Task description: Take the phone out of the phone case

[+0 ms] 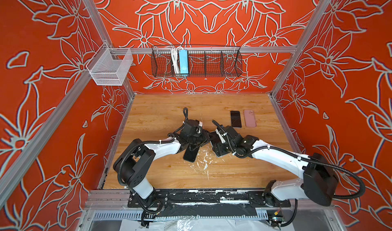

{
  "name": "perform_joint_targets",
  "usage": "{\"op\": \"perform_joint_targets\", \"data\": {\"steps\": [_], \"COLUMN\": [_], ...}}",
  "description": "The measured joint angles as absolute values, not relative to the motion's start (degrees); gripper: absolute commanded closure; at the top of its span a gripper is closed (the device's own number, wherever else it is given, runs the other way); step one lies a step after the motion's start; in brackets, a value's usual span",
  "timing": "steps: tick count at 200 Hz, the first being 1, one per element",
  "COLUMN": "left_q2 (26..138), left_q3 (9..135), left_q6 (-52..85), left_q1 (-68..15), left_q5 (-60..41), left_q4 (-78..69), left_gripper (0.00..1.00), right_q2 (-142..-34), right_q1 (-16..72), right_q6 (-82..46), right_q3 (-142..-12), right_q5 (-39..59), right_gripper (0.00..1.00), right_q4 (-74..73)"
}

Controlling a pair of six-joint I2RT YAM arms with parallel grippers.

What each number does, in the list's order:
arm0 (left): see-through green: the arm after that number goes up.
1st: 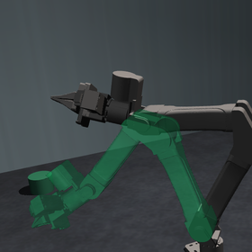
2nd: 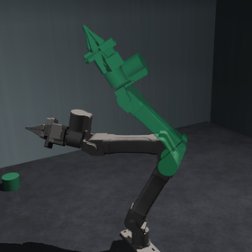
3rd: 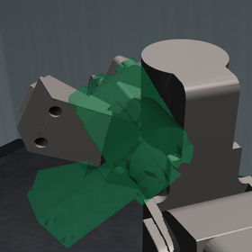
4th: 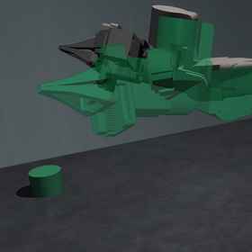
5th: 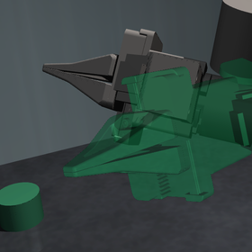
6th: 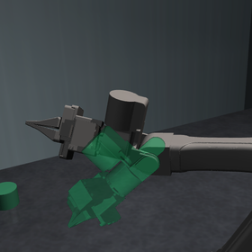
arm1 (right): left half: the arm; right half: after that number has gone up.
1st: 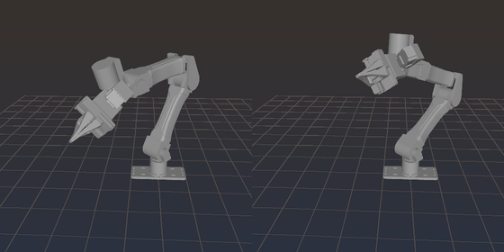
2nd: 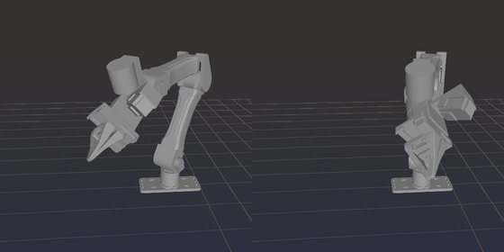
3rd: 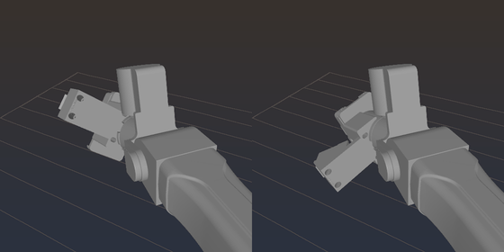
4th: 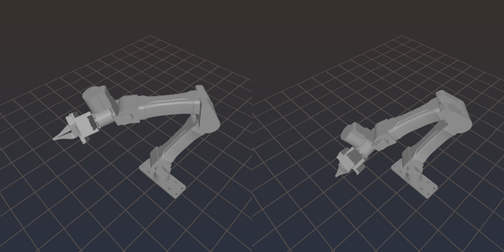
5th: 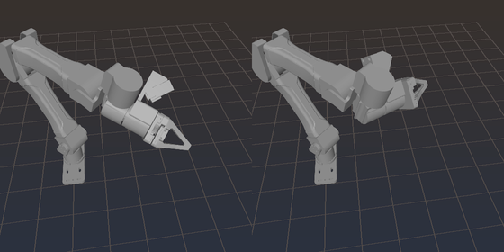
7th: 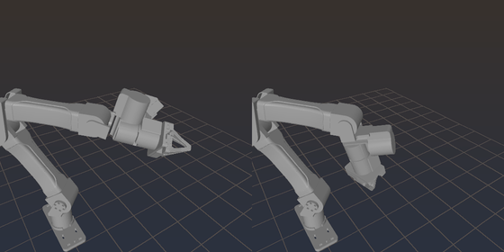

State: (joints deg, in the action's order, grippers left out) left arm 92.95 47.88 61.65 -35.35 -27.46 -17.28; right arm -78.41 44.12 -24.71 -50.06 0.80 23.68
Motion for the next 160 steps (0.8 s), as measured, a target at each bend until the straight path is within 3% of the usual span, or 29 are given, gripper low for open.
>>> {"op": "perform_joint_targets", "data": {"steps": [39,122,138,160], "left_q2": [93.3,95.1,95.1,95.0], "left_q3": [47.9,47.8,47.8,47.8], "left_q6": [61.9,61.6,61.5,61.3], "left_q1": [-35.6,-35.6,-35.5,-35.5], "left_q5": [-27.8,-29.1,-29.3,-29.3], "left_q4": [-18.5,-20.2,-20.7,-20.7], "left_gripper": [0.63,0.93,1.00,1.00], "right_q2": [-78.4,-77.5,-77.3,-77.3], "right_q1": [43.8,43.0,42.8,42.8], "right_q6": [-24.8,-26.7,-26.9,-27.2], "right_q3": [-50.9,-51.1,-51.1,-51.1], "right_q5": [2.0,4.0,4.1,4.1], "right_gripper": [0.55,0.55,0.51,0.30], "right_q4": [23.7,23.4,23.4,23.4]}}
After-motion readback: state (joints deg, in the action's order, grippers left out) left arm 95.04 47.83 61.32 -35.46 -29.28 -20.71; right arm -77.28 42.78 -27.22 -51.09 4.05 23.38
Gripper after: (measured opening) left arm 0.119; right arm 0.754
